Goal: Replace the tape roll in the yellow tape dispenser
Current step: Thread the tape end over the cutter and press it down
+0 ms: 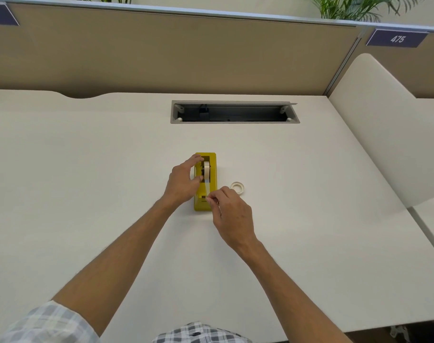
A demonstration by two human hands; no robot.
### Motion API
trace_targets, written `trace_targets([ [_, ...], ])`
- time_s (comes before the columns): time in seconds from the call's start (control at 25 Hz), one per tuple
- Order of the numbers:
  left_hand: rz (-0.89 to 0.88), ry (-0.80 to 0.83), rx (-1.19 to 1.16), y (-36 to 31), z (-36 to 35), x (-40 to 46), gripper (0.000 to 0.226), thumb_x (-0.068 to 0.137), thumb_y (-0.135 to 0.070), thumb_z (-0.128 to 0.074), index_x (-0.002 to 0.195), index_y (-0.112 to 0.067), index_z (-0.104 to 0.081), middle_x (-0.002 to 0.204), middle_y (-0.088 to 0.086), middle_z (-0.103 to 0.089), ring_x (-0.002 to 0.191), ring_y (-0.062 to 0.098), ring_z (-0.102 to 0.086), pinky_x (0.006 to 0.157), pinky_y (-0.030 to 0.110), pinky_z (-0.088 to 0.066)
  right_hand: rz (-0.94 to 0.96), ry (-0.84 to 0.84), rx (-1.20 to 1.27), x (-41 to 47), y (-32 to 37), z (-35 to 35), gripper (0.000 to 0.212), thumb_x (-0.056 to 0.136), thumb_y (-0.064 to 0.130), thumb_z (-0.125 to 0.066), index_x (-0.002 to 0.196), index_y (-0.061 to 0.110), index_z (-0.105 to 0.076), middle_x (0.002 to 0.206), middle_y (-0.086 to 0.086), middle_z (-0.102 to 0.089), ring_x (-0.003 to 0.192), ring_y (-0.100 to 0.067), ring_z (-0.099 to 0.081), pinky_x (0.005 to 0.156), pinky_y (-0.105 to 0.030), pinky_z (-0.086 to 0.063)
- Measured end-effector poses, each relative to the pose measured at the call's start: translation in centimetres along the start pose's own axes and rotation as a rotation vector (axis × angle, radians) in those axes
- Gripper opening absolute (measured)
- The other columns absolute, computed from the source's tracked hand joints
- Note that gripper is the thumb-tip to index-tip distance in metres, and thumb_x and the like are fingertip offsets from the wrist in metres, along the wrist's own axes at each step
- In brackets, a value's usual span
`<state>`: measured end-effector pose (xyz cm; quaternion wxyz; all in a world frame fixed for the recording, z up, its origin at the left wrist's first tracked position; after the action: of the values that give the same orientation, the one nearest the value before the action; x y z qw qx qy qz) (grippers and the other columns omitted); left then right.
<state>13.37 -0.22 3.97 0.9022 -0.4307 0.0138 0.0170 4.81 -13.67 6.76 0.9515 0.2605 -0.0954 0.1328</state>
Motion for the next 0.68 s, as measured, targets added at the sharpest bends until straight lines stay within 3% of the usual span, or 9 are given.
trace_targets([
  [0.12, 0.002, -0.024, -0.006, 0.0, -0.1, -0.6, 0.052, 0.09, -0.011, -0.062, 0.139, -0.022, -0.048, 0.15, -0.002, -0.043, 0.137, 0.024, -0.042, 0.113, 0.042, -0.036, 0.009, -0.027, 0.004, 0.0, -0.1, 0.3, 0.018, 0.1, 0.024, -0.051, 0.101, 0.014, -0.066, 0.095, -0.001, -0.065, 0.08, -0.017, -0.059, 0.059, -0.032, -0.052],
  [0.2, 0.009, -0.128, -0.025, 0.0, 0.2, -1.4, 0.041, 0.092, -0.02, -0.061, 0.132, -0.022, -0.053, 0.141, 0.0, -0.053, 0.126, 0.026, -0.052, 0.103, 0.044, -0.046, 0.021, -0.034, 0.009, -0.2, 0.0, 0.2, 0.017, 0.099, 0.023, -0.053, 0.1, 0.013, -0.066, 0.094, -0.001, -0.065, 0.079, -0.017, -0.059, 0.058, -0.03, -0.051],
  [0.28, 0.01, -0.271, -0.031, -0.1, 0.6, -2.6, 0.021, 0.091, -0.032, -0.061, 0.108, -0.021, -0.063, 0.119, -0.004, -0.064, 0.111, 0.024, -0.059, 0.086, 0.035, -0.05, 0.025, -0.048, 0.016, -0.2, -0.2, 0.2, 0.015, 0.098, 0.022, -0.055, 0.099, 0.013, -0.067, 0.092, -0.001, -0.065, 0.077, -0.017, -0.06, 0.057, -0.028, -0.049],
  [0.36, 0.033, -0.317, -0.036, 0.1, 0.3, -3.5, 0.02, 0.087, -0.039, -0.063, 0.081, -0.02, -0.064, 0.106, -0.007, -0.064, 0.108, 0.017, -0.057, 0.077, 0.029, -0.043, 0.025, -0.059, 0.016, -0.3, -0.3, 0.2, 0.014, 0.098, 0.022, -0.056, 0.098, 0.014, -0.067, 0.091, 0.0, -0.064, 0.075, -0.017, -0.059, 0.055, -0.027, -0.047],
  [0.48, 0.104, -0.251, -0.093, 0.6, -0.6, -4.2, 0.029, 0.085, -0.045, -0.065, 0.064, -0.025, -0.062, 0.119, -0.004, -0.061, 0.117, 0.015, -0.051, 0.086, 0.034, -0.045, 0.029, -0.069, 0.017, -0.3, -0.2, 0.1, 0.012, 0.097, 0.022, -0.057, 0.098, 0.014, -0.067, 0.089, 0.0, -0.064, 0.073, -0.016, -0.059, 0.054, -0.028, -0.048],
  [0.68, 0.105, -0.201, -0.235, 0.4, -0.7, -4.6, 0.017, 0.083, -0.033, -0.072, 0.067, -0.031, -0.065, 0.134, -0.006, -0.054, 0.129, 0.014, -0.042, 0.1, 0.041, -0.042, 0.033, -0.084, 0.03, -0.3, -0.2, 0.2, 0.012, 0.096, 0.02, -0.058, 0.098, 0.013, -0.067, 0.088, -0.001, -0.064, 0.072, -0.017, -0.059, 0.053, -0.026, -0.044],
])
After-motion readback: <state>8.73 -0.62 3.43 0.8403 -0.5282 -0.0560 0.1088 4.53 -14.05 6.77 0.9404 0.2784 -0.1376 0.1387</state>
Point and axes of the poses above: each hand's wrist, its own x-axis towards the middle knuckle, its own z-axis out of the back of the hand, y = z × x, the point moved 6 cm from there along x, towards the middle knuckle
